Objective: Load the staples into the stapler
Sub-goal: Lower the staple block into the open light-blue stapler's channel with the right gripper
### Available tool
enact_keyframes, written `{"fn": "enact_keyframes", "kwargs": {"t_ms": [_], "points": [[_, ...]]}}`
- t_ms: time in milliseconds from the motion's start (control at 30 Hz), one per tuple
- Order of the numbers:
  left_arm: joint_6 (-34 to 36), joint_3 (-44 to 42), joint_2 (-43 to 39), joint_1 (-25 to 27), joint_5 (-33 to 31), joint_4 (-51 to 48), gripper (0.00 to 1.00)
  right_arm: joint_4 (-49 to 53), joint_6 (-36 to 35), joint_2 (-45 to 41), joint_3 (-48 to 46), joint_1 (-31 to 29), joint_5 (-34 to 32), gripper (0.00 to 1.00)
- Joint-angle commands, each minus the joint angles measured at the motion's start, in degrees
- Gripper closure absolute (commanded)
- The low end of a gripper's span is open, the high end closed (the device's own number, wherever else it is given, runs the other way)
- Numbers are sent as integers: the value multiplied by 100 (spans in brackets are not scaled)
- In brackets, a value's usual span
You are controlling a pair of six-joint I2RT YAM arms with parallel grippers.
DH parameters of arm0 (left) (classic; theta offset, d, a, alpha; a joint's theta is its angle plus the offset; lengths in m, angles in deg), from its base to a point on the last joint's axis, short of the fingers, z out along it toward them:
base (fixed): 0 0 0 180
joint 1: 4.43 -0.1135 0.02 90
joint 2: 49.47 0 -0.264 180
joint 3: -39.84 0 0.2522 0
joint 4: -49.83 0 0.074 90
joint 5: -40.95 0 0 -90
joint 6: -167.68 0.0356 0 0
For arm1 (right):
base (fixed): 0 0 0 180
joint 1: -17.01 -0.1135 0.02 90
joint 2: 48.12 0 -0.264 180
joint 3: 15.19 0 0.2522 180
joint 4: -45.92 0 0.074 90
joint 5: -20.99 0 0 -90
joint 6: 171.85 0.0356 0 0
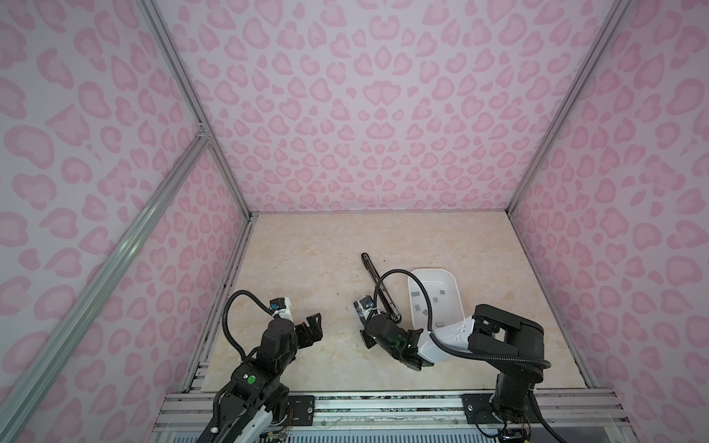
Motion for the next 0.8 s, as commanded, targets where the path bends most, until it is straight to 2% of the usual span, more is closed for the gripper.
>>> {"fn": "enact_keyframes", "kwargs": {"t_ms": [0,767], "points": [[-38,1,0,-3,-68,25,4,51,-71,-31,-33,-10,-131,90],[-47,-2,0,6,-79,26,4,23,-31,24,-72,-10,-108,91]]}}
